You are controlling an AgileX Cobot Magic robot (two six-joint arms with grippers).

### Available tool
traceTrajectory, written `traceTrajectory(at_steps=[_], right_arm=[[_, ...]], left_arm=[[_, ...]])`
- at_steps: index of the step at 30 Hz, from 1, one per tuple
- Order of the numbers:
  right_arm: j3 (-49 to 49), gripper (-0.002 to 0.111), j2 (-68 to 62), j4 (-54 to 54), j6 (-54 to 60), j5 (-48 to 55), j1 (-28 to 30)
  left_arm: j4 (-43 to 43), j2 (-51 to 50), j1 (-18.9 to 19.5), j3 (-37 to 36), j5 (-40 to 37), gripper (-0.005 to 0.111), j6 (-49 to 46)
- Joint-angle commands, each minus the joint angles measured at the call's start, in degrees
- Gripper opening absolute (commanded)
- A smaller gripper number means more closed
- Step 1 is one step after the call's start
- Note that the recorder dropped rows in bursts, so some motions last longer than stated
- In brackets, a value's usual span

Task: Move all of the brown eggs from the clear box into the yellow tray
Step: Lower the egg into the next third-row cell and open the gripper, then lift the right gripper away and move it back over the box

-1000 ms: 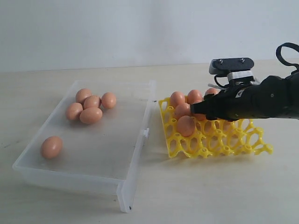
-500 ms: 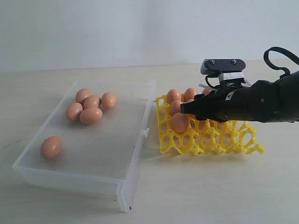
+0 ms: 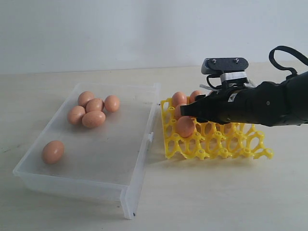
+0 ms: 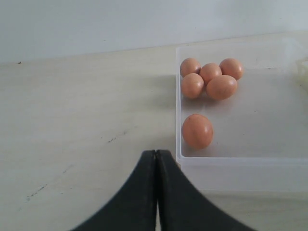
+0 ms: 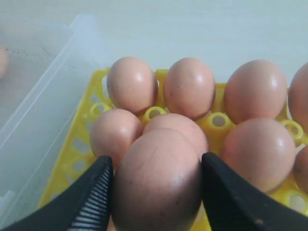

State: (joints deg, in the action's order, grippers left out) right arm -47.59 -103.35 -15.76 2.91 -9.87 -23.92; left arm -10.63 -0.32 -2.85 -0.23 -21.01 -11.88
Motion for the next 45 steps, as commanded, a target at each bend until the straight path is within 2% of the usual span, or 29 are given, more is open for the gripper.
traceTrajectory(at_steps=[1, 15, 18, 24, 26, 40, 45], right_arm=[[0.29, 0.000, 0.15, 0.30, -0.11, -1.06, -0.03], [0.29, 0.002, -0.31, 0.30, 0.00, -0.53, -0.03], [0.29, 0.012, -0.31, 0.30, 0.00, -0.68, -0.03], [0.29, 0.049, -0.31, 0.30, 0.00, -0.77, -0.03], [0.29, 0.056, -0.31, 0.30, 0.10, -1.03, 0.12], [0.16, 0.057, 2.81, -1.04, 1.98, 0.43, -0.16], [-6.30, 0.057, 7.27, -2.45, 4.89, 12.41, -6.55]], left_arm=[[-0.06, 0.32, 0.06, 0.23, 0.56, 0.000, 0.09], [-0.06, 0.32, 0.06, 0.23, 0.56, 0.000, 0.09], [-0.06, 0.32, 0.06, 0.23, 0.56, 0.000, 0.09], [-0.06, 0.32, 0.06, 0.23, 0.56, 0.000, 0.09], [-0.06, 0.32, 0.06, 0.23, 0.56, 0.000, 0.09], [-0.06, 0.32, 0.06, 0.23, 0.56, 0.000, 0.09], [-0.06, 0.32, 0.06, 0.23, 0.56, 0.000, 0.09]])
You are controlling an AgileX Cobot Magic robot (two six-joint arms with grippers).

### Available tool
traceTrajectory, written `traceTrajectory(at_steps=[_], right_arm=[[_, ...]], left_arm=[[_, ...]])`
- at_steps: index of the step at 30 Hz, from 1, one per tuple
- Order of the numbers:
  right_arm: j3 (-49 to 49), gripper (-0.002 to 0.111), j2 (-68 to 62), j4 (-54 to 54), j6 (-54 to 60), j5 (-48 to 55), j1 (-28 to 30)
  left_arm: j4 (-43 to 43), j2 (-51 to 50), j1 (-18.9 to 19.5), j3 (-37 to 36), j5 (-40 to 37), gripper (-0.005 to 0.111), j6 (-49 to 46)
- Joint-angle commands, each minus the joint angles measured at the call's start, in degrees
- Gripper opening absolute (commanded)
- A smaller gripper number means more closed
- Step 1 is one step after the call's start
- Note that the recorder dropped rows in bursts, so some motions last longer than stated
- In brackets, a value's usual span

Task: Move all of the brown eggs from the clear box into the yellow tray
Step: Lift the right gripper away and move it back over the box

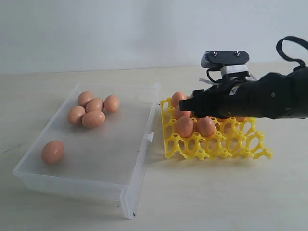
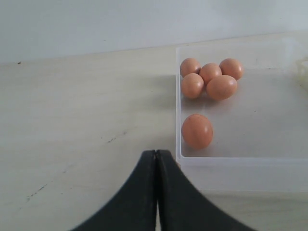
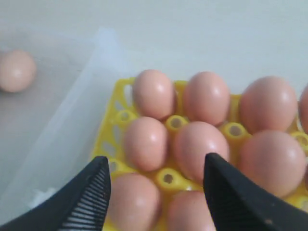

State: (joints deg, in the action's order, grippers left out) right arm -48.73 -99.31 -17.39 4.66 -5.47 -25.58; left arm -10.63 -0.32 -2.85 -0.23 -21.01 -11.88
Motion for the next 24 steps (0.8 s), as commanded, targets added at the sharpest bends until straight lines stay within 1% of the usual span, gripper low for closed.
traceTrajectory(at_steps=[1, 3, 6, 9, 14, 17, 24], right_arm=[[-6.95, 0.056, 3.23, -1.35, 4.49, 11.16, -6.86], [-11.30, 0.054, 2.72, -3.98, 8.13, 16.98, -10.72], [-16.84, 0.051, -0.33, -7.23, 13.21, 22.83, -15.18], [-22.21, 0.048, -4.90, -8.33, 15.93, 26.55, -18.07], [-30.15, 0.042, -14.53, -8.49, 16.20, 32.23, -20.18], [-32.97, 0.039, -19.50, -7.68, 16.23, 35.94, -20.70], [-33.38, 0.036, -22.04, -4.45, 15.20, 43.23, -20.70]], left_arm=[[-0.06, 0.32, 0.06, 0.23, 0.56, 0.000, 0.09], [-0.06, 0.32, 0.06, 0.23, 0.56, 0.000, 0.09], [-0.06, 0.32, 0.06, 0.23, 0.56, 0.000, 0.09], [-0.06, 0.32, 0.06, 0.23, 0.56, 0.000, 0.09], [-0.06, 0.32, 0.06, 0.23, 0.56, 0.000, 0.09], [-0.06, 0.32, 0.06, 0.23, 0.56, 0.000, 0.09], [-0.06, 0.32, 0.06, 0.23, 0.56, 0.000, 0.09]])
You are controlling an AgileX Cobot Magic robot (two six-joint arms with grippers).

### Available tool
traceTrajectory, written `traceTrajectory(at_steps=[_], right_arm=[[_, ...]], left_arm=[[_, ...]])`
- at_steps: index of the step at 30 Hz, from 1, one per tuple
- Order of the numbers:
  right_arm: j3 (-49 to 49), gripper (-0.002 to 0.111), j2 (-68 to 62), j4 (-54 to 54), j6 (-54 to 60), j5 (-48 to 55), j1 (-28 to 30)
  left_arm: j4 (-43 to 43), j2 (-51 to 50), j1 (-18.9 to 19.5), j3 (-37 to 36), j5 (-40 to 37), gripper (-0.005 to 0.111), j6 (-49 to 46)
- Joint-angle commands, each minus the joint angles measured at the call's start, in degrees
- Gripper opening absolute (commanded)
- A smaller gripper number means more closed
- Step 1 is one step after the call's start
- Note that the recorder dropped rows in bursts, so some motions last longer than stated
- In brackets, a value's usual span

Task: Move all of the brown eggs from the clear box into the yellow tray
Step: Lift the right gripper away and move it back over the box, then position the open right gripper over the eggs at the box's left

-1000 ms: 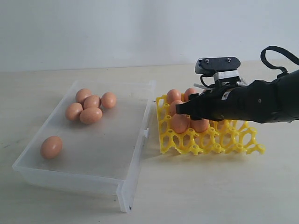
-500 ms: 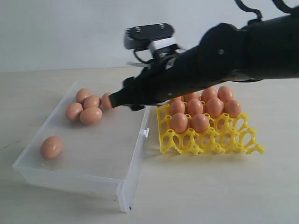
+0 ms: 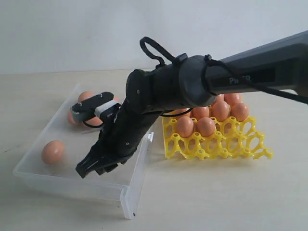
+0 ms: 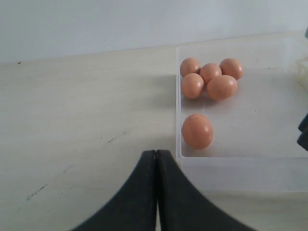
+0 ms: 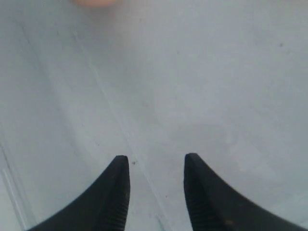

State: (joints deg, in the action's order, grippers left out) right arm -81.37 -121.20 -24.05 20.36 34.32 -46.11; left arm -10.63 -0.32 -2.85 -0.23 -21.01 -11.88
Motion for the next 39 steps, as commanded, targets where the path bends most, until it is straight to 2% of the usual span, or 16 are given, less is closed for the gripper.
traceTrajectory(at_steps=[1, 7, 17, 25, 29, 33, 34, 37, 39], right_arm=[[-0.73, 0.036, -0.03, 2.94, -0.75, 4.10, -0.17], [-0.35, 0.036, 1.33, 7.52, -2.55, 12.10, -0.17], [8.07, 0.036, 8.16, 9.49, -2.55, 10.53, 2.48], [8.49, 0.036, 11.57, 12.71, -4.05, 10.76, 5.90], [8.27, 0.036, 12.91, 10.89, -4.05, 7.18, 5.90], [8.27, 0.037, 13.09, 2.11, -4.16, -1.37, 5.77], [8.27, 0.038, 12.93, 0.44, -4.16, -3.12, 5.77], [4.42, 0.058, 9.67, -4.74, -4.16, -5.33, 5.77], [1.37, 0.063, 6.87, -8.71, -5.62, -5.63, 5.77]], left_arm=[[-0.06, 0.32, 0.06, 0.23, 0.56, 0.000, 0.09], [-0.06, 0.32, 0.06, 0.23, 0.56, 0.000, 0.09], [-0.06, 0.32, 0.06, 0.23, 0.56, 0.000, 0.09], [-0.06, 0.32, 0.06, 0.23, 0.56, 0.000, 0.09], [-0.06, 0.32, 0.06, 0.23, 0.56, 0.000, 0.09], [-0.06, 0.32, 0.06, 0.23, 0.56, 0.000, 0.09], [-0.06, 0.32, 0.06, 0.23, 0.56, 0.000, 0.09], [-0.06, 0.32, 0.06, 0.23, 0.56, 0.000, 0.09], [-0.06, 0.32, 0.06, 0.23, 0.56, 0.000, 0.09]])
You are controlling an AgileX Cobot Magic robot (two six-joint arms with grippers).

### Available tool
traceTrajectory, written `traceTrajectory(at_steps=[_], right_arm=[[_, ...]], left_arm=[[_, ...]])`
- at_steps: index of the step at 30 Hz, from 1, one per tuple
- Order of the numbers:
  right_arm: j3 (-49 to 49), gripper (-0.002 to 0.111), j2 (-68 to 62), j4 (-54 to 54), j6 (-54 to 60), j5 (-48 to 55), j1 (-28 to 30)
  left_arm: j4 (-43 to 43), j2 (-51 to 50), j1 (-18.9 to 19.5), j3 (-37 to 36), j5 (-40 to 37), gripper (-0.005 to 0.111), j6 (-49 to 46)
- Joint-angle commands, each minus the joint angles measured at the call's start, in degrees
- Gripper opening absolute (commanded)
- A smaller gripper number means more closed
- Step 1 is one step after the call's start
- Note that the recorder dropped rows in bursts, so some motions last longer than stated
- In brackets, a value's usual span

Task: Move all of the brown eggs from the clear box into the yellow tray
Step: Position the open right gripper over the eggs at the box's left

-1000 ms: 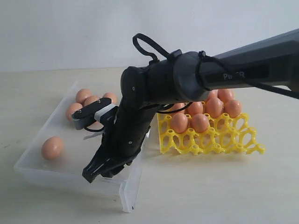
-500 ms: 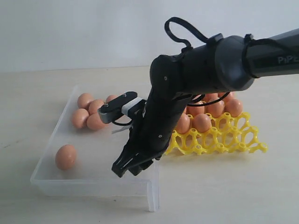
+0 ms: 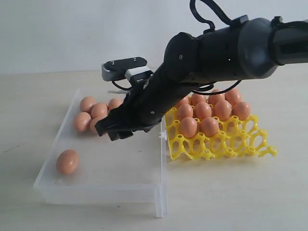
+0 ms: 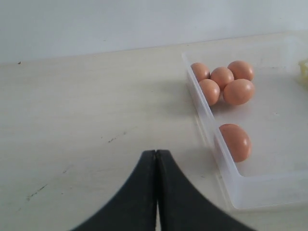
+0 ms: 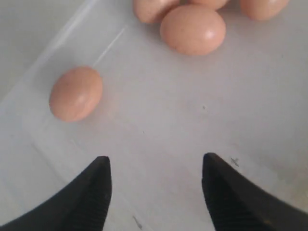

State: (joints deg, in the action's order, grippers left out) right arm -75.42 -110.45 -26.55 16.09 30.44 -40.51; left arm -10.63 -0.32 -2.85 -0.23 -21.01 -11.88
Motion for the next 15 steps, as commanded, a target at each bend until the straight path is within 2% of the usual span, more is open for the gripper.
traceTrajectory(at_steps=[1, 3, 5, 10, 15], right_arm=[[-5.35, 0.063, -5.10, -7.81, -1.35, -1.89, 0.17], [-8.39, 0.062, -9.67, -18.96, -0.74, -2.23, 0.17], [-11.20, 0.062, -13.35, -24.30, -0.70, -1.77, 0.17], [-17.54, 0.062, -19.06, -31.52, -0.70, -0.21, 0.05], [-18.77, 0.062, -20.91, -33.83, 1.40, 0.92, -1.60]], left_arm=[[-0.06, 0.32, 0.06, 0.23, 0.56, 0.000, 0.09], [-0.06, 0.32, 0.06, 0.23, 0.56, 0.000, 0.09], [-0.06, 0.32, 0.06, 0.23, 0.56, 0.000, 0.09], [-0.06, 0.32, 0.06, 0.23, 0.56, 0.000, 0.09], [-0.06, 0.32, 0.06, 0.23, 0.56, 0.000, 0.09]])
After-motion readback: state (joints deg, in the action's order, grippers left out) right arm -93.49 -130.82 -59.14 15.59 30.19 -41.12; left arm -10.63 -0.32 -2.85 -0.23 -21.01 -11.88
